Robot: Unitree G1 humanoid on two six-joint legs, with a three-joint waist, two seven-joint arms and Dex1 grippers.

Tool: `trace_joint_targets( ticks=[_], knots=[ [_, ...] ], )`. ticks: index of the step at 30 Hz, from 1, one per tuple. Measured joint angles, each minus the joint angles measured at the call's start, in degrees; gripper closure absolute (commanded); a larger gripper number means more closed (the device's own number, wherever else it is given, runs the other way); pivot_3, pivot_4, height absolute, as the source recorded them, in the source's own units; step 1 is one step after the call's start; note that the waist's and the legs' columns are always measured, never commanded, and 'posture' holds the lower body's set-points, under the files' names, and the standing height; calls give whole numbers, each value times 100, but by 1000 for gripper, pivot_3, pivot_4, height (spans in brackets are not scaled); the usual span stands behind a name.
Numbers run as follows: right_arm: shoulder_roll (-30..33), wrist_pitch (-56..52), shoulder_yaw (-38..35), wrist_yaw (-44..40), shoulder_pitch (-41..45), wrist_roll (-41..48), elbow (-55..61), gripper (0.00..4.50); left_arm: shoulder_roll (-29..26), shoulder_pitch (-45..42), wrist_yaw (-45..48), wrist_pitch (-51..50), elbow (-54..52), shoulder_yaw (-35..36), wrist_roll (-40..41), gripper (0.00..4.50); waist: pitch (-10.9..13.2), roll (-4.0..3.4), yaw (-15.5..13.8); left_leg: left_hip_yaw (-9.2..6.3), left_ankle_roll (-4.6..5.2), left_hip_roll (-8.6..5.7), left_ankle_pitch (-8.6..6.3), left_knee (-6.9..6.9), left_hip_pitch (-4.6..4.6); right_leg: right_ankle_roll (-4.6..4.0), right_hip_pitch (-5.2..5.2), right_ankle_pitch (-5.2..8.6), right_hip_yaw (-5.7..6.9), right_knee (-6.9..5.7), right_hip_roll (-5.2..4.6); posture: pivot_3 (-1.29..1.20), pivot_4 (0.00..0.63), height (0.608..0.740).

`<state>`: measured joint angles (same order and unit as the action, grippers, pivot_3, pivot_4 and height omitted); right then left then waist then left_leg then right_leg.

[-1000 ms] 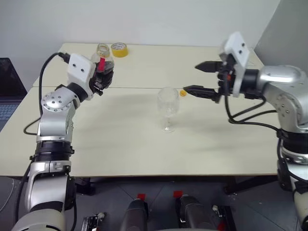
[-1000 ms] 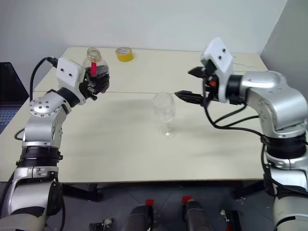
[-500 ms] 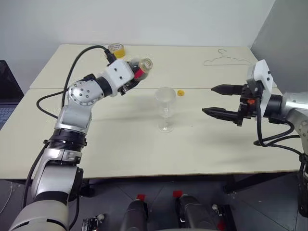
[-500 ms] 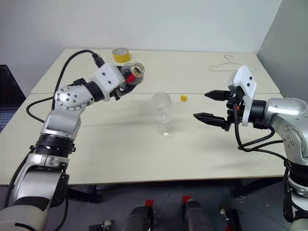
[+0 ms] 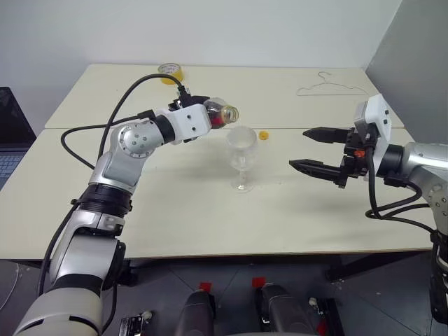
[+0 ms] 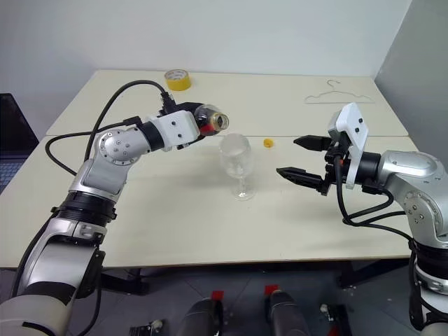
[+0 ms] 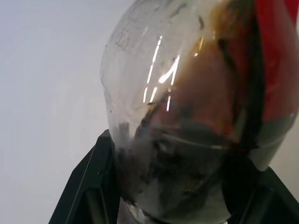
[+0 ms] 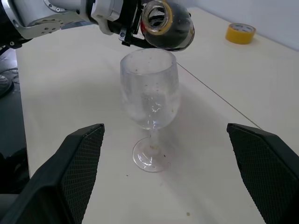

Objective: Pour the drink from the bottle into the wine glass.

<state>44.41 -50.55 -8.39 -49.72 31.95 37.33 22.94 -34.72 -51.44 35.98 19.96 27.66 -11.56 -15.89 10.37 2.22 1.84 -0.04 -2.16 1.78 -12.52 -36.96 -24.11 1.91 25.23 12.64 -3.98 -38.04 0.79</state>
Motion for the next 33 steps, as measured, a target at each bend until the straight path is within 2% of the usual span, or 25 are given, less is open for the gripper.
trace_joint_targets(
  ticks=[33],
  knots=[
    [-38, 115, 63, 138, -93, 45, 38, 0, -181, -378, -969, 1136, 564, -281, -1332, 1919, 0, 0, -5, 0, 1, 0, 0, -4, 1, 2, -2, -1, 0, -5, 0, 0, 150, 740]
  ],
)
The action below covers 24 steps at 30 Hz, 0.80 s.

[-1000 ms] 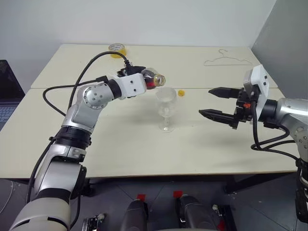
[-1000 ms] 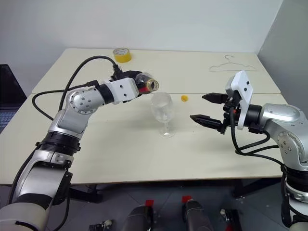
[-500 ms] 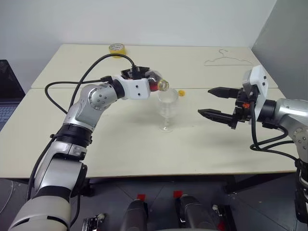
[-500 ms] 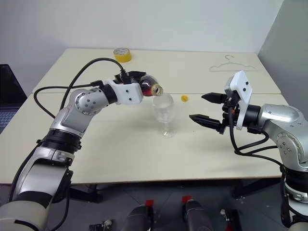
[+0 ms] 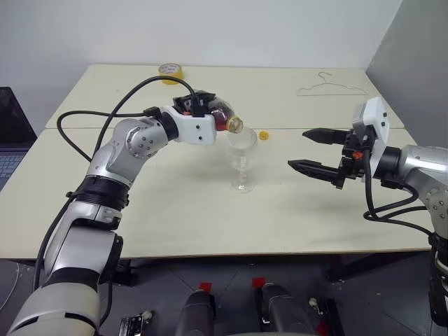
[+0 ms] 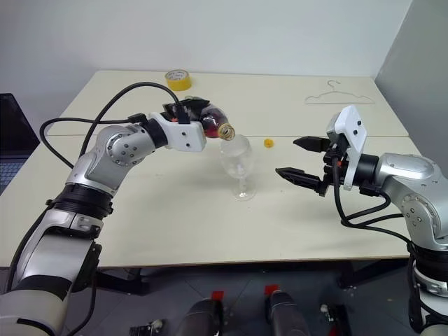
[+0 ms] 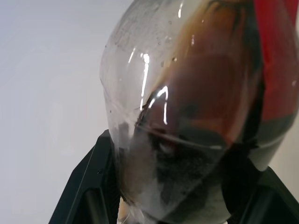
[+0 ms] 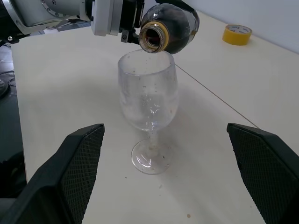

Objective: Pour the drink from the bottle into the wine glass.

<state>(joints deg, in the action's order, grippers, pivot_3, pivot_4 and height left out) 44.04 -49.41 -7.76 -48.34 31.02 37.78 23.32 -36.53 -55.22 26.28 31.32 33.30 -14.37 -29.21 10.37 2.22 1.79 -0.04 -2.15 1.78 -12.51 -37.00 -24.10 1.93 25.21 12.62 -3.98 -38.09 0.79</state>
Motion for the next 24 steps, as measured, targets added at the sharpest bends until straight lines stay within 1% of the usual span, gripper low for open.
trace_joint_targets(
  ticks=[10, 24],
  knots=[
    [0, 21, 10, -2, -2, -7, -8, 0, -47, -133, -446, 317, 125, -1, -288, 1919, 0, 0, -1, 0, 0, 0, 0, 0, 0, 0, 0, -1, 0, -1, 0, 0, 150, 740],
    [0, 34, 29, -1, -2, -17, -36, 0, -158, -234, -687, 503, 263, -3, -470, 1919, 0, 0, 0, 1, 0, 0, 0, -2, 1, 0, 0, -1, -1, -4, 0, 0, 150, 740]
  ],
)
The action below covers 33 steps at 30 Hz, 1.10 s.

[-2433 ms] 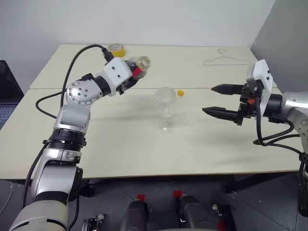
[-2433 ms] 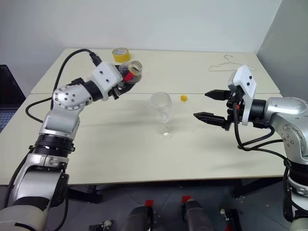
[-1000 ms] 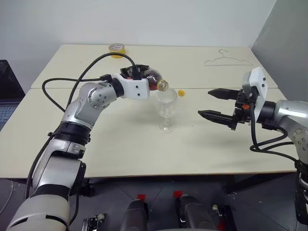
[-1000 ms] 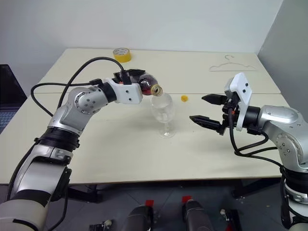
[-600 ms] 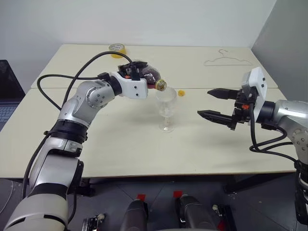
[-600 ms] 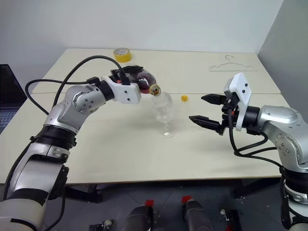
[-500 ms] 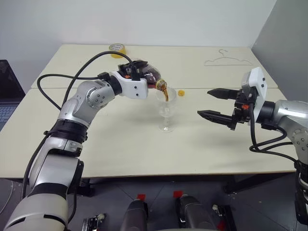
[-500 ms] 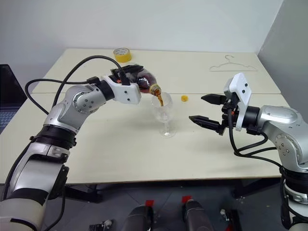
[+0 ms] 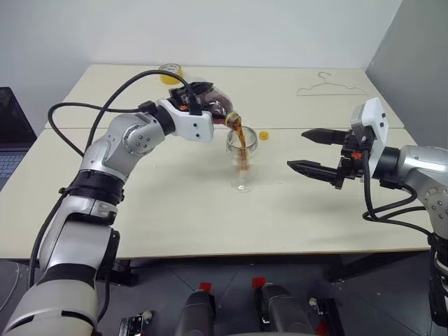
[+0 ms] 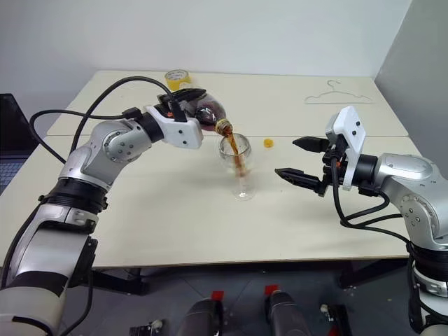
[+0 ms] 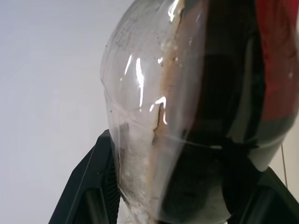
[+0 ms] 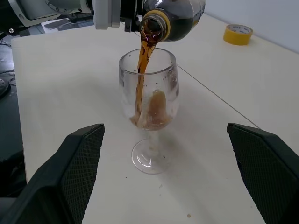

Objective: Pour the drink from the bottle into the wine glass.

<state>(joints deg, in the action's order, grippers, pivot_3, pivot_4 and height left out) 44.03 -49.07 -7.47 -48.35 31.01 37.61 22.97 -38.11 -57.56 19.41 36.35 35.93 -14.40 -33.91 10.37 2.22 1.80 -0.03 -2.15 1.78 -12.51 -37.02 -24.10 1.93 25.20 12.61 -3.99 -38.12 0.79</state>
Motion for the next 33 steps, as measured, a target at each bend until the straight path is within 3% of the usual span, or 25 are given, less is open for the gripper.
trace_joint_targets(
  ticks=[24, 33],
  knots=[
    [-23, 100, 190, -3, 1, -31, -73, 0, -82, -69, -120, 29, 0, 0, -36, 1919, 0, 0, 1, 0, 0, 0, 0, -3, 1, 0, 0, -1, 0, -5, 0, 0, 150, 740],
    [-22, 119, 208, -19, 3, -43, -86, 0, 429, 167, 531, -898, -6, 488, 1468, 1919, 0, 0, 6, 1, 1, 0, 1, -6, 6, 0, -1, 0, -1, -14, 0, 0, 150, 740]
  ],
)
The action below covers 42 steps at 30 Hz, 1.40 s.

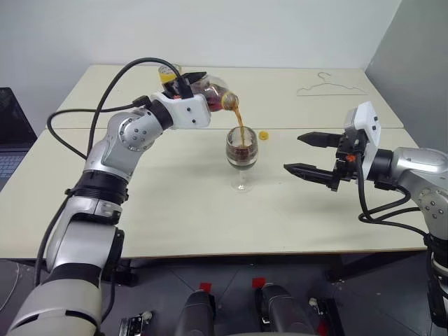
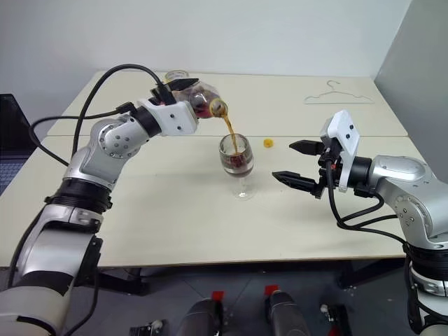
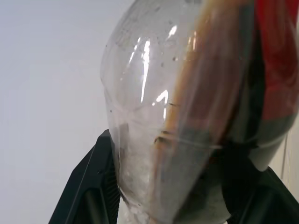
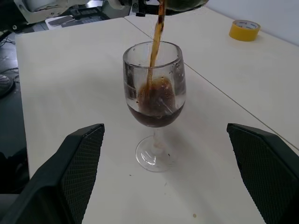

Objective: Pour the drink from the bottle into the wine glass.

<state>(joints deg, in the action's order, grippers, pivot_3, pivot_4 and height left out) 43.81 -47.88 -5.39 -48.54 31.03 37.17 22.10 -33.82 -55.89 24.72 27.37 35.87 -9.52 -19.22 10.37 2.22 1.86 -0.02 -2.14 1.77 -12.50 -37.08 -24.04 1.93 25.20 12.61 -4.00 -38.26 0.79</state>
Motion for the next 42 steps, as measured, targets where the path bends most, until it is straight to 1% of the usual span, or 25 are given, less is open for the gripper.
trace_joint_targets(
  ticks=[4, 10, 15, 19, 22, 26, 30, 36, 40, 42],
  knots=[
    [1, 11, 6, -13, 2, -5, -14, 0, 170, 204, 284, -636, -136, 316, 658, 1919, 0, 0, 2, 3, 0, -2, 0, -5, 9, -1, 0, 2, -5, -23, 0, 0, 150, 740],
    [6, 66, 126, -105, 49, -12, -163, 0, 468, 563, 457, -2402, -769, 1288, 2120, 1919, 0, 0, 22, 3, 1, -2, 1, -29, 18, -1, -1, 3, -8, -53, 2, 0, 150, 740],
    [8, 128, 209, -188, 142, -13, -309, 0, 509, 1124, 170, -3828, -1299, 2002, 2856, 1919, 0, 0, 49, -6, 1, 3, 1, -68, 18, 0, -11, 2, -3, -69, 7, 0, 150, 740],
    [8, 133, 244, -257, 144, -15, -430, 0, 555, 1648, -222, -4486, -1445, 2525, 3221, 1919, 0, 1, 49, -5, 2, 3, 1, -84, 18, 10, -18, -4, -5, -68, 6, 0, 150, 740],
    [6, 144, 319, -282, 149, -29, -506, 0, 660, 1966, -418, -4691, -1495, 2693, 3340, 1919, 0, 1, 32, -7, 3, 3, 2, -86, 18, 10, -19, -4, -3, -68, 6, 0, 150, 740],
    [-48, 201, 500, -350, 206, -76, -635, 0, 763, 2201, -589, -4677, -1480, 2777, 3415, 1919, 0, 1, -9, -8, 3, 1, 2, -85, 16, 9, -19, -4, -3, -67, 6, 0, 150, 740],
    [-99, 238, 592, -389, 304, -128, -683, 0, 807, 2248, -737, -4525, -1247, 2774, 3366, 1919, 0, 1, -7, -6, 3, 1, 2, -84, 16, 9, -18, -4, -4, -65, 5, 0, 150, 740],
    [-136, 245, 664, -398, 349, -210, -688, 0, 1022, 2272, -812, -4302, -883, 2763, 3365, 1919, 0, 1, -7, -6, 3, 1, 2, -83, 15, 9, -18, -4, -4, -64, 5, 0, 150, 740],
    [-142, 245, 667, -400, 349, -216, -689, 0, 1030, 2288, -809, -4173, -820, 2767, 3367, 1919, 0, 1, -5, -6, 3, 1, 2, -82, 17, 9, -18, -4, -4, -64, 6, 0, 150, 740],
    [-142, 245, 667, -400, 349, -216, -688, 0, 1030, 2302, -808, -4146, -820, 2766, 3366, 1469, 0, 1, -4, -6, 3, 1, 2, -82, 17, 9, -18, -4, -5, -64, 6, 0, 150, 740]
  ],
)
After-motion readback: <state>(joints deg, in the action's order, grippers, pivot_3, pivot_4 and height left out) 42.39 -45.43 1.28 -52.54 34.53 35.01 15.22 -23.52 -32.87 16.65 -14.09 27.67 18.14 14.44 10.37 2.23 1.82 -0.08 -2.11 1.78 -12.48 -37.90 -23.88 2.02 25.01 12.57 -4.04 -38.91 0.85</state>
